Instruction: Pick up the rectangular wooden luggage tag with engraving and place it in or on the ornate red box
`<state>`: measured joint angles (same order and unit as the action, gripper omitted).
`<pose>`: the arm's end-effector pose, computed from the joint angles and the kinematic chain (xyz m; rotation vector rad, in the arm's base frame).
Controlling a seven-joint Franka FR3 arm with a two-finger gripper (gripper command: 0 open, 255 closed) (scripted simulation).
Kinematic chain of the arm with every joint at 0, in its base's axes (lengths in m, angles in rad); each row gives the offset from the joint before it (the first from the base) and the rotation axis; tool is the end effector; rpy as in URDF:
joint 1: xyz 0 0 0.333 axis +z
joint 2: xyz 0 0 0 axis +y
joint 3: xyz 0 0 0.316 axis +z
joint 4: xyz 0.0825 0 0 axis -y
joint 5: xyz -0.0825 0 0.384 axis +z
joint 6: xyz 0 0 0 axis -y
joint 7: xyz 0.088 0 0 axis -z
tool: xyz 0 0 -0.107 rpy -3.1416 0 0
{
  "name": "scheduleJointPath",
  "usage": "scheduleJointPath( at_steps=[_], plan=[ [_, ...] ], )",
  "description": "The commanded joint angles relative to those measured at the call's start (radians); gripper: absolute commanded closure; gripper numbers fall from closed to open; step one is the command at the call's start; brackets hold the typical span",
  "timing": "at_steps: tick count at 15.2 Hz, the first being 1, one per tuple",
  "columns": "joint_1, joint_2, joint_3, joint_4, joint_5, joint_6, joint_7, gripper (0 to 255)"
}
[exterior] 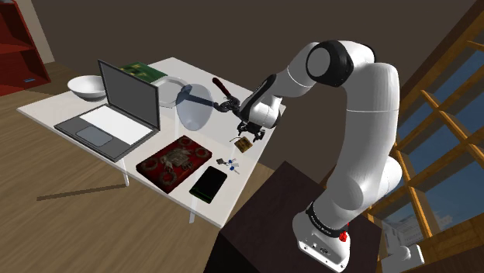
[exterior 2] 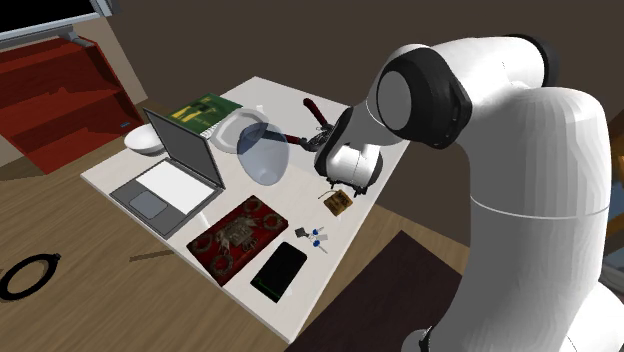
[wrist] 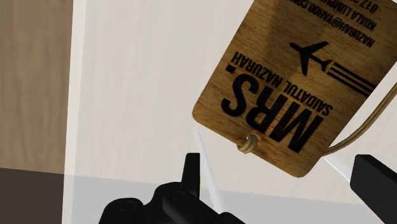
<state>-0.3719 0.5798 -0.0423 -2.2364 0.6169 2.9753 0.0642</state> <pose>0.4734 -0.2531 0.1201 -2.6084 1.5468 -0.2710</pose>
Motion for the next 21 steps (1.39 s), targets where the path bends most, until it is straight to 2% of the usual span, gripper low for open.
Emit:
scheduleJointPath(
  at_steps=[1,3,4,13,21],
  plan=[
    [0.0,0.0,0.0,0.0,0.0,0.0,0.0,0],
    [0.0,0.0,0.0,0.0,0.0,0.0,0.0,0],
    [0.0,0.0,0.0,0.0,0.0,0.0,0.0,255],
    [0.0,0.0,0.0,0.0,0.0,0.0,0.0,255],
    [0.066,-0.111,-0.079,-0.042,-0.057,-0.077,0.063,255]
  ],
)
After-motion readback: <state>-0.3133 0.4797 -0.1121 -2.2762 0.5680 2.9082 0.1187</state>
